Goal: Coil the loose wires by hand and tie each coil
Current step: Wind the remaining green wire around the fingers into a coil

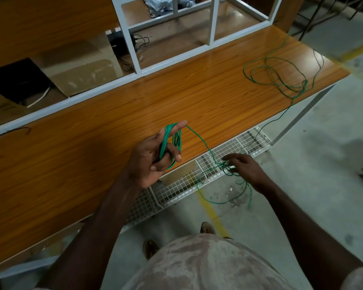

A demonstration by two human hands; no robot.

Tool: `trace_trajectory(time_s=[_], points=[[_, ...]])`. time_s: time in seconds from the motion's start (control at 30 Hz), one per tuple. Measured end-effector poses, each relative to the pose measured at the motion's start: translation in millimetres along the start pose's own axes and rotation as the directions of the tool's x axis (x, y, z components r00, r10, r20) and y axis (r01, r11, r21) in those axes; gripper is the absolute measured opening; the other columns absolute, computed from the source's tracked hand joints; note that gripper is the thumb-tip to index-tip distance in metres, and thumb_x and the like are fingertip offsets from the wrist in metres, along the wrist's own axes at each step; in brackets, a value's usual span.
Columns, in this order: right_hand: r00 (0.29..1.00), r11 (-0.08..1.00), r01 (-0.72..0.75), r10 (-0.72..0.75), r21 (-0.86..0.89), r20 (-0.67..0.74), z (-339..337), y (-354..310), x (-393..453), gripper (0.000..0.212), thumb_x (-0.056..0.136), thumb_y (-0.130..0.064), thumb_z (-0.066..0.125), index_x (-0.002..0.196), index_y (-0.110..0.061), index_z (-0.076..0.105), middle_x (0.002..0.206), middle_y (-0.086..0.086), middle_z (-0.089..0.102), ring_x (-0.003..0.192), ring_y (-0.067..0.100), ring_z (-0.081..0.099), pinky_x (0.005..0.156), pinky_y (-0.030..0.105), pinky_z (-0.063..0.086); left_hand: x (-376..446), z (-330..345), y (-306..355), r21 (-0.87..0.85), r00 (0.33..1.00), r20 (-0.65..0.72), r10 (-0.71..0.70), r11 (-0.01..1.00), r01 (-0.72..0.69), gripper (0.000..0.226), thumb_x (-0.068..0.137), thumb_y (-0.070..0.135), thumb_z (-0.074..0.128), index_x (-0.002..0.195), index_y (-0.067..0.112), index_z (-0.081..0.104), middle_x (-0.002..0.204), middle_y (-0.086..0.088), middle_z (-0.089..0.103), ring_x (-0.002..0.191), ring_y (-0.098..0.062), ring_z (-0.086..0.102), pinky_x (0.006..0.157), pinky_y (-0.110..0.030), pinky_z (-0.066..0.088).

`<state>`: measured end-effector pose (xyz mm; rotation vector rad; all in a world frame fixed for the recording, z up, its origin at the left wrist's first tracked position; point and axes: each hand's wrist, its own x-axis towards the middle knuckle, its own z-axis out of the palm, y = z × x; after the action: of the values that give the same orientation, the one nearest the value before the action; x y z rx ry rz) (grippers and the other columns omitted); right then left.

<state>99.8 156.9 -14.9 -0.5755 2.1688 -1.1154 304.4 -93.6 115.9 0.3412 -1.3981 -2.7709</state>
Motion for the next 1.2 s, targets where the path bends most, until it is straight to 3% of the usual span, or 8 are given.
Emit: trace_trajectory(time_s=[0.07,0.13,0.27,0.4,0.57,0.87,1.07,1.2], points=[[0.987,0.831,0.111,-0.157,-0.546,-0.038,-1,-9,1,0.029,0.104,-0.015,0.061,0.126,-0.026,0.077,0.152,0.008,0.059,0.133,0.033,0.059,0.104,0.049,0.051,0,2,-2,0.023,1.0,0.009,-0.011,1.0,0.011,0.054,0.116,0.037,0.023,0.16,0.013,0.046,0.075,-0.013,0.074,0.035,-0.008,0.017,0.043,-0.026,0.01],[0.957,0.668,0.122,-0.274,-0.734,-0.09,0,-27,-4,0.049,0.096,-0.006,0.067,0.139,-0.027,0.069,0.166,0.005,0.043,0.147,0.036,0.045,0.112,0.06,0.042,2,5,-5,0.028,1.0,0.019,-0.018,0.999,0.017,0.055,0.116,0.037,0.024,0.16,0.013,0.045,0.075,-0.013,0.074,0.035,-0.008,0.018,0.042,-0.026,0.01],[0.923,0.907,0.381,-0.385,-0.179,0.01,2,-85,-20,0.081,0.082,0.01,0.058,0.154,-0.026,0.051,0.165,0.002,0.046,0.148,0.022,0.048,0.12,0.044,0.045,4,16,-9,0.026,0.998,0.053,-0.026,0.999,0.025,0.054,0.115,0.036,0.027,0.159,0.012,0.046,0.077,-0.014,0.074,0.035,-0.007,0.02,0.041,-0.026,0.01],[0.86,0.886,0.191,-0.358,0.422,0.363,31,-112,-40,0.061,0.094,0.012,0.063,0.148,-0.013,0.05,0.142,0.014,0.065,0.137,0.024,0.061,0.111,0.045,0.054,8,24,-6,0.014,0.997,0.082,-0.013,1.0,0.012,0.054,0.115,0.036,0.026,0.16,0.012,0.045,0.077,-0.014,0.074,0.035,-0.007,0.02,0.04,-0.024,0.012],[0.933,0.868,0.086,-0.242,0.489,0.266,56,-92,-42,0.023,0.114,-0.015,0.049,0.118,0.005,0.058,0.088,0.017,0.063,0.083,0.028,0.064,0.088,0.05,0.054,8,20,9,-0.072,0.994,0.038,0.099,0.993,-0.096,0.055,0.117,0.036,0.022,0.162,0.01,0.039,0.084,-0.01,0.077,0.037,-0.007,0.02,0.039,-0.019,0.015],[0.788,0.946,-0.025,-0.179,0.322,0.588,83,-96,-68,0.033,0.116,-0.034,0.044,0.126,-0.005,0.056,0.087,0.023,0.062,0.074,0.039,0.065,0.079,0.062,0.06,34,38,12,0.243,0.92,-0.23,0.318,0.934,-0.263,0.052,0.118,0.036,0.027,0.167,0.019,0.023,0.154,-0.004,0.059,0.085,-0.027,0.077,0.06,-0.024,0.055],[0.678,0.988,0.082,-0.151,0.13,0.719,71,-108,-78,0.017,0.112,-0.021,0.056,0.126,-0.012,0.056,0.091,0.016,0.069,0.068,0.023,0.067,0.064,0.036,0.058,41,2,-18,0.944,0.903,-0.12,0.413,0.33,-0.026,0.055,0.116,0.042,0.031,0.168,0.035,0.015,0.153,-0.001,0.056,0.086,-0.013,0.077,0.063,-0.031,0.065],[0.855,0.942,0.291,-0.179,-0.165,0.486,42,-95,-61,0.019,0.106,-0.007,0.057,0.11,-0.017,0.073,0.087,0.0,0.075,0.071,0.009,0.07,0.068,0.031,0.059,28,-36,-33,0.986,0.956,-0.152,0.252,-0.031,0.165,0.049,0.114,0.048,0.028,0.154,0.022,0.041,0.098,-0.005,0.074,0.072,-0.022,0.071,0.063,-0.047,0.06]])
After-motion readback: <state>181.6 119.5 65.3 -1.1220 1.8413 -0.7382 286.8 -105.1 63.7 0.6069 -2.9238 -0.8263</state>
